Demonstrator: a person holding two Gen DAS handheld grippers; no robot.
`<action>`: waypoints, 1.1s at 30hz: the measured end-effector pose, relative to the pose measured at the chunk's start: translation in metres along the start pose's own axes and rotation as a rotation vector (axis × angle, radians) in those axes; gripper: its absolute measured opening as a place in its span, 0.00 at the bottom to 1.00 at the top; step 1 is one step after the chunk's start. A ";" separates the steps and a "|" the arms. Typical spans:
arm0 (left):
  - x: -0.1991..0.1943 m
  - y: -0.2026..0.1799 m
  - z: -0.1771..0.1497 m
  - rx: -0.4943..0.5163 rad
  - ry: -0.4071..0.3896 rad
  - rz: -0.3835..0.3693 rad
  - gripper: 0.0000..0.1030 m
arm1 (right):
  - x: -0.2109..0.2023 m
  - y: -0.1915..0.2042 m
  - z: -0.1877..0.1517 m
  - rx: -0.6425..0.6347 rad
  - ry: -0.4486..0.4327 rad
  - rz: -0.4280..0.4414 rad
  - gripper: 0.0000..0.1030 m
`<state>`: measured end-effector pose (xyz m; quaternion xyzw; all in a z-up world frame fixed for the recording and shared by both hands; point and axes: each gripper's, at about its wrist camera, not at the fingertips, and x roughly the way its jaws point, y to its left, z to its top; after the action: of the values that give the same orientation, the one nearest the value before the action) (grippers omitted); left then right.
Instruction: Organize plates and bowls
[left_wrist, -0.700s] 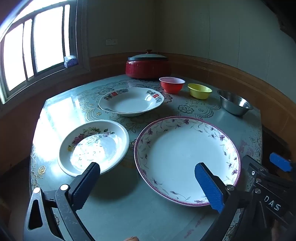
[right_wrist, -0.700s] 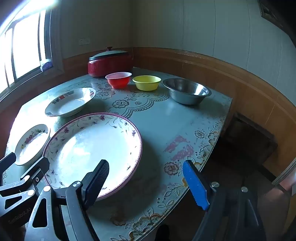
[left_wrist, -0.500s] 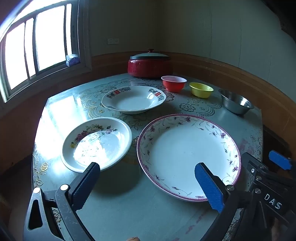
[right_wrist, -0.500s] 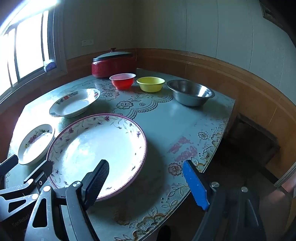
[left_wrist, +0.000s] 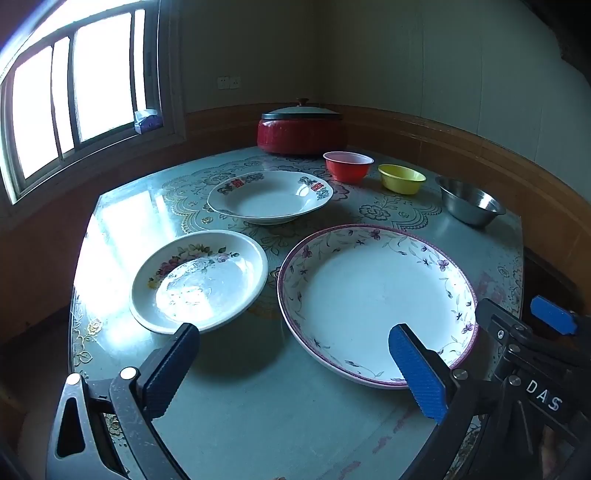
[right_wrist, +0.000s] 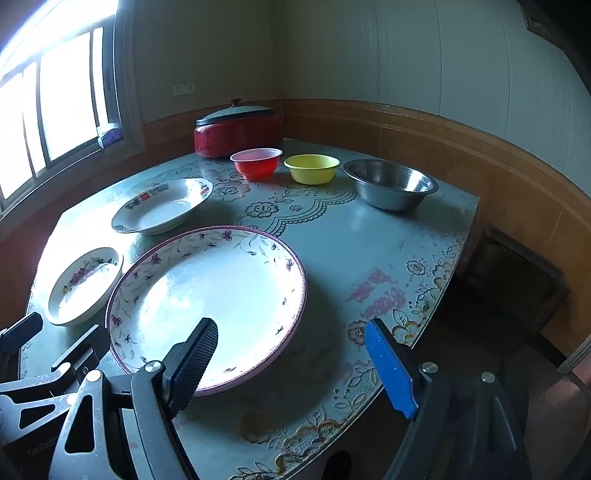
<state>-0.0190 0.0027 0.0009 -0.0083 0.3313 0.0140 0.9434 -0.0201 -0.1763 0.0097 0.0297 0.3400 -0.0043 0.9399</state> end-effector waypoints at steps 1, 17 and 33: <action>0.000 0.000 0.000 -0.001 0.000 -0.005 1.00 | 0.000 0.000 0.001 0.001 -0.001 0.001 0.81; 0.003 0.004 0.000 -0.012 0.014 -0.034 1.00 | 0.002 0.006 0.002 -0.011 0.007 -0.007 0.81; 0.004 0.006 -0.001 -0.016 0.022 -0.034 1.00 | 0.005 0.007 0.001 -0.009 0.014 -0.006 0.81</action>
<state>-0.0168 0.0085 -0.0028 -0.0214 0.3413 0.0007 0.9397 -0.0152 -0.1696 0.0078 0.0242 0.3465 -0.0054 0.9377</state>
